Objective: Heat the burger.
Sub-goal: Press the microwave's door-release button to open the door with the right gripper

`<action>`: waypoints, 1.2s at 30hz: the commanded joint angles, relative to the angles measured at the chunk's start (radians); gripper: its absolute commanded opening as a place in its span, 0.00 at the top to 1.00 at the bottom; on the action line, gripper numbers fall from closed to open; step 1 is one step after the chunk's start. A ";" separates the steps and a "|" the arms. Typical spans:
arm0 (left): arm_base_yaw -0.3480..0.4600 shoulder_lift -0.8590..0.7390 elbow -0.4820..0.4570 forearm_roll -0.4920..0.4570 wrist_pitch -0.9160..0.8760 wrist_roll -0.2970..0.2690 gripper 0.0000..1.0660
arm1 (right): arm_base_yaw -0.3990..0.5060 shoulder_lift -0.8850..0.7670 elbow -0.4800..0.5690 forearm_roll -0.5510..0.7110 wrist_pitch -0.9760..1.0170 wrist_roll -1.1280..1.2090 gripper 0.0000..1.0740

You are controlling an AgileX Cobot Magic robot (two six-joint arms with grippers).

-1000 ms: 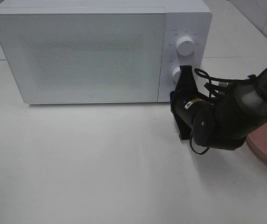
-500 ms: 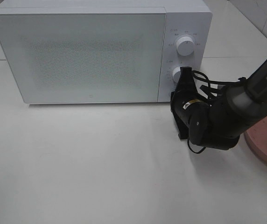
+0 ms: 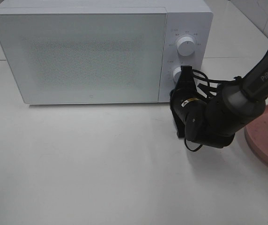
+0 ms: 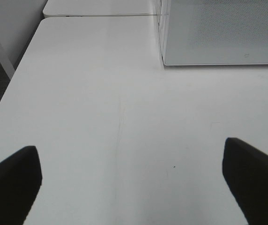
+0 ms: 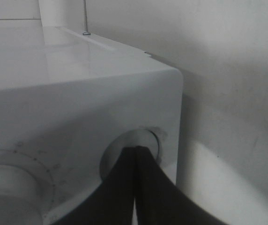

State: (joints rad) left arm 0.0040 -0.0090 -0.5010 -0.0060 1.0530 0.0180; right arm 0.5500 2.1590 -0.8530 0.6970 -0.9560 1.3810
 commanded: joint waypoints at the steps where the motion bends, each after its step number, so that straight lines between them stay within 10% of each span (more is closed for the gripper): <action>1: -0.005 -0.023 0.003 -0.006 -0.016 -0.001 0.03 | -0.003 -0.003 -0.034 -0.003 -0.056 -0.021 0.98; 36: -0.005 -0.023 0.003 -0.006 -0.016 -0.001 0.03 | -0.021 0.055 -0.184 0.019 -0.080 -0.063 0.98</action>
State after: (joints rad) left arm 0.0040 -0.0090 -0.5010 -0.0060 1.0530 0.0180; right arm 0.5610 2.2010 -0.9530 0.8320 -0.9160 1.3190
